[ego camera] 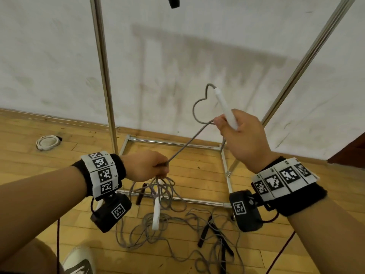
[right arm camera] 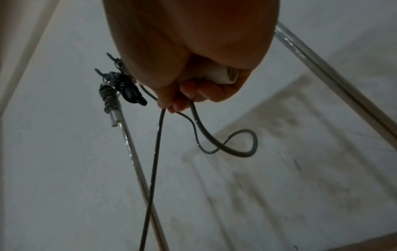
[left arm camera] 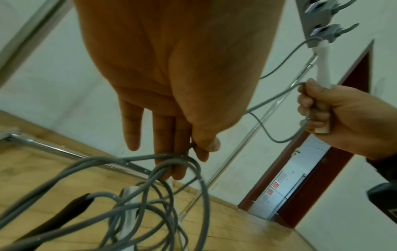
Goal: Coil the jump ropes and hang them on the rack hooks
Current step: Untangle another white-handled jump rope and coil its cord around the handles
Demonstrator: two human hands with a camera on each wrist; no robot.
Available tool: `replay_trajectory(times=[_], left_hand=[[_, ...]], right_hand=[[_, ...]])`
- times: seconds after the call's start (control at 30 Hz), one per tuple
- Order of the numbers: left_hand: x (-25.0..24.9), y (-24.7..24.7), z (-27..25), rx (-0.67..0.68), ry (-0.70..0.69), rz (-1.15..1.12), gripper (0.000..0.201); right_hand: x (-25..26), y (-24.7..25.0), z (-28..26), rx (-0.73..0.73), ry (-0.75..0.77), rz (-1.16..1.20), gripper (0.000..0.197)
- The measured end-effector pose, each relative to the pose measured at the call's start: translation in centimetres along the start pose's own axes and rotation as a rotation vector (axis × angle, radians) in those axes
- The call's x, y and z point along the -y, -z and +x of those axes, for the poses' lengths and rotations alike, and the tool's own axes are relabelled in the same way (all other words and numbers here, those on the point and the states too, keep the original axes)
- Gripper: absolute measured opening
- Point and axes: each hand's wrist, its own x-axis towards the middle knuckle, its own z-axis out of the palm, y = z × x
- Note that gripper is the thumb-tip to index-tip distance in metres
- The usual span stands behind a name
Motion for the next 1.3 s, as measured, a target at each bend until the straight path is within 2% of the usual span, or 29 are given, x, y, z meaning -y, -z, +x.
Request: replay_trajectory(times=[0.13,0.27,0.33,0.4,0.47,0.6,0.7,0.77,0.9,1.0,1.1,1.2,1.3], left_hand=[[1.2,0.0,0.2,0.034,0.048,0.013,0.016],[1.9,0.4,0.7,-0.084,0.083,0.003,0.016],[1.9,0.7,0.9,-0.163,0.092,-0.001,0.018],[1.5,1.2,0.9,-0.195,0.068,0.02,0.018],[0.9,1.5,0.9,-0.186,0.031,0.009,0.021],[-1.2,1.5,0.9,-0.16,-0.057,0.067,0.023],[-2.9,1.6,0.9,-0.252,-0.129,0.039,0.023],[-3.6,1.8,0.7,-0.317,-0.175,0.009,0.022],[-3.6,2.0,0.3,-0.313,-0.173,0.034,0.017],[-2.6,1.9,0.2,-0.178,-0.125,0.092,0.015],[-1.3,1.2,0.2,-0.035,-0.042,0.125,0.01],[-0.5,1.1,0.4,-0.036,-0.018,0.061,0.009],[0.4,1.3,0.7,-0.035,0.027,0.094,0.009]], right_hand=[[-1.1,1.4,0.4,-0.056,-0.003,-0.055,0.022],[-2.5,2.6,0.5,-0.058,-0.056,-0.162,0.015],[-3.1,2.9,0.3,-0.005,-0.109,-0.206,0.007],[-3.4,2.6,-0.1,0.055,-0.118,-0.251,0.018],[-3.1,1.8,-0.6,0.118,-0.101,-0.217,0.022],[-1.8,-1.0,-1.8,0.267,-0.074,-0.089,0.011],[-0.8,-2.9,-2.7,0.392,-0.051,-0.087,0.002],[-0.6,-3.6,-2.9,0.408,-0.036,-0.055,0.013],[-0.1,-3.5,-2.5,0.39,-0.068,-0.084,0.024],[0.3,-2.7,-1.9,0.301,-0.06,-0.1,0.031],[0.3,-1.0,-0.7,0.134,-0.072,-0.023,0.028],[0.0,0.3,-0.4,0.07,-0.05,-0.012,0.025],[-0.5,1.2,-0.2,-0.021,-0.05,0.005,0.023]])
